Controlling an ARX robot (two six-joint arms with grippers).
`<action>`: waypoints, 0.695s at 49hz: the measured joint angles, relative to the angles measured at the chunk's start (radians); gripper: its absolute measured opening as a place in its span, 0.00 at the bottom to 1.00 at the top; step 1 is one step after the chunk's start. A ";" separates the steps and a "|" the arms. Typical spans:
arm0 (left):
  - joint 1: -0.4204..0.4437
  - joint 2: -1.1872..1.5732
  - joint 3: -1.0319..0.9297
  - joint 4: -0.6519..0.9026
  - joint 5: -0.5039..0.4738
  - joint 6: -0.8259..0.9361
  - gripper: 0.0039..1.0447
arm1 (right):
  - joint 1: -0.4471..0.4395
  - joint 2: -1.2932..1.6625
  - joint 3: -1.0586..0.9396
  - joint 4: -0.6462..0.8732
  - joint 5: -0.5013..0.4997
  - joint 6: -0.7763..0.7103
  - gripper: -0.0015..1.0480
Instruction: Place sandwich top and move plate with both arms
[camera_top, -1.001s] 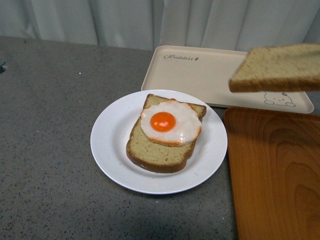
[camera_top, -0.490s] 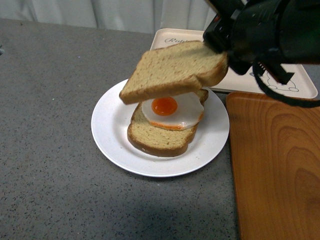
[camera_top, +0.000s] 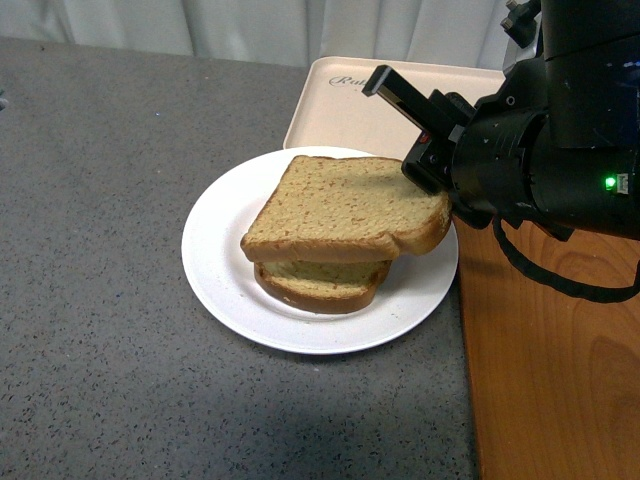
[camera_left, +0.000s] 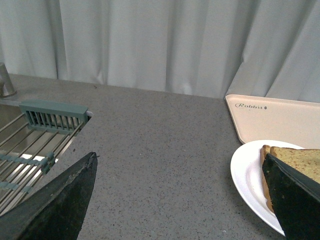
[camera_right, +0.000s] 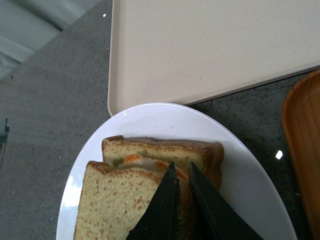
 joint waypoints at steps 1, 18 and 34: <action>0.000 0.000 0.000 0.000 0.000 0.000 0.94 | 0.000 0.000 0.000 -0.003 0.000 -0.002 0.11; 0.000 0.000 0.000 0.000 0.000 0.000 0.94 | -0.008 -0.030 0.000 -0.032 0.043 -0.064 0.58; 0.000 0.000 0.000 0.000 0.000 0.000 0.94 | -0.113 -0.173 -0.096 0.131 0.174 -0.277 0.83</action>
